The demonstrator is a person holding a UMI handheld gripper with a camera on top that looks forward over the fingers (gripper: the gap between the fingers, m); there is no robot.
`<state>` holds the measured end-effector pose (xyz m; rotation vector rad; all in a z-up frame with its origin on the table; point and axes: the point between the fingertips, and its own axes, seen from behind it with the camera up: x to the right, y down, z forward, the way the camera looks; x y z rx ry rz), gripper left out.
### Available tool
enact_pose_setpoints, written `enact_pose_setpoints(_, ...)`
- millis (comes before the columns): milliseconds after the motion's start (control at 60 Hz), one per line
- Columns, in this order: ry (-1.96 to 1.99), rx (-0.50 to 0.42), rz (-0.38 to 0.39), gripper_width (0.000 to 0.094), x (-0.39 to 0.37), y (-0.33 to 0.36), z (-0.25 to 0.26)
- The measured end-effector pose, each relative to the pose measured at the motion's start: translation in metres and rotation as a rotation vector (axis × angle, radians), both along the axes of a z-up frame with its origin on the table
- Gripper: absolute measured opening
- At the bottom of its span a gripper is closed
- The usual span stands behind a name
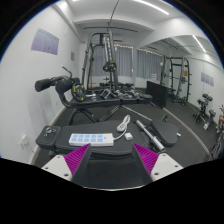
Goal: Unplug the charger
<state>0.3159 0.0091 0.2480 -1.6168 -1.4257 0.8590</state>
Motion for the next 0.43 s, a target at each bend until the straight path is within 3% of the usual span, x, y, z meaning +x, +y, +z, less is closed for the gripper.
enact_pose_setpoints(183, 0.018, 0.019, 0.018, 0.0854, 0.065, -0.032, 0.007)
enact_pose_setpoints(433, 0.012, 0.052, 0.017, 0.0857, 0.078, -0.038, 0.009)
